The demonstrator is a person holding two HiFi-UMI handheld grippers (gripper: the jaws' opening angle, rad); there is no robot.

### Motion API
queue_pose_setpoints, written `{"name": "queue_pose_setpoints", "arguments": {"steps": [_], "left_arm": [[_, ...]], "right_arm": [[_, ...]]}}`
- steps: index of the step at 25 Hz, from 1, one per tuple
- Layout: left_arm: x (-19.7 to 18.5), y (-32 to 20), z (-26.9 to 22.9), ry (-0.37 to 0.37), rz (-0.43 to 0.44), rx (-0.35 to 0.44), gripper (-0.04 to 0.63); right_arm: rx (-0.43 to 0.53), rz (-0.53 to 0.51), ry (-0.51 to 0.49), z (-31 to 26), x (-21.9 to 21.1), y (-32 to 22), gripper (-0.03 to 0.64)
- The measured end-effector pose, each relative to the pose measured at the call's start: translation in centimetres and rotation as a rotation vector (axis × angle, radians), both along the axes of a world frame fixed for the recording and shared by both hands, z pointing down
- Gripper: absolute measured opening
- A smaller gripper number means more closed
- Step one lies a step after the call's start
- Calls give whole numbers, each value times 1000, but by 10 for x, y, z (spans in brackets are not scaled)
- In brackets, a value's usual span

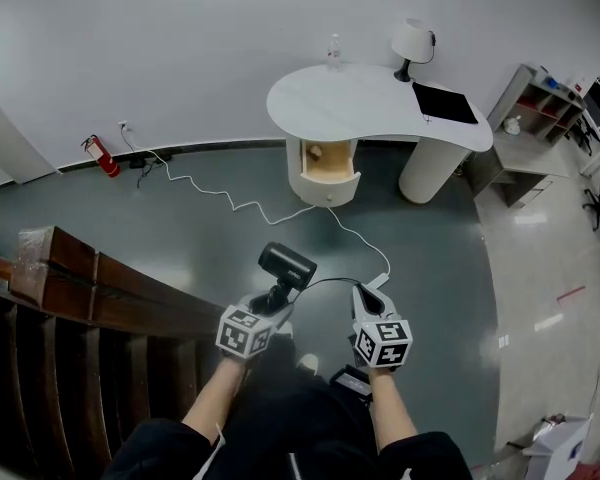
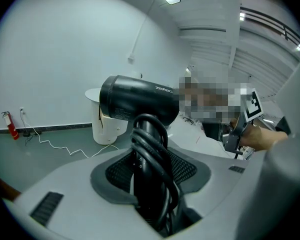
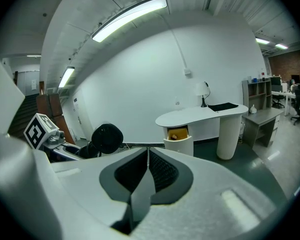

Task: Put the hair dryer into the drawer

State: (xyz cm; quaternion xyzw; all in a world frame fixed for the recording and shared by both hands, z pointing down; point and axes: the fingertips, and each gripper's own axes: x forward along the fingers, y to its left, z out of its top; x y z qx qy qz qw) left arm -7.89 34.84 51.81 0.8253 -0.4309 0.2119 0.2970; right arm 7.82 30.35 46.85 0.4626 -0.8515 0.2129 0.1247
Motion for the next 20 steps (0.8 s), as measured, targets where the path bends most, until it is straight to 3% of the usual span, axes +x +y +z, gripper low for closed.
{"name": "queue_pose_setpoints", "arguments": {"steps": [10, 20], "left_arm": [[5, -63, 8, 27, 7, 5, 199], [8, -176, 9, 36, 60, -7, 199]], "right_arm": [[12, 6, 24, 1, 1, -64, 6], [-14, 40, 36, 6, 1, -169, 6]]}}
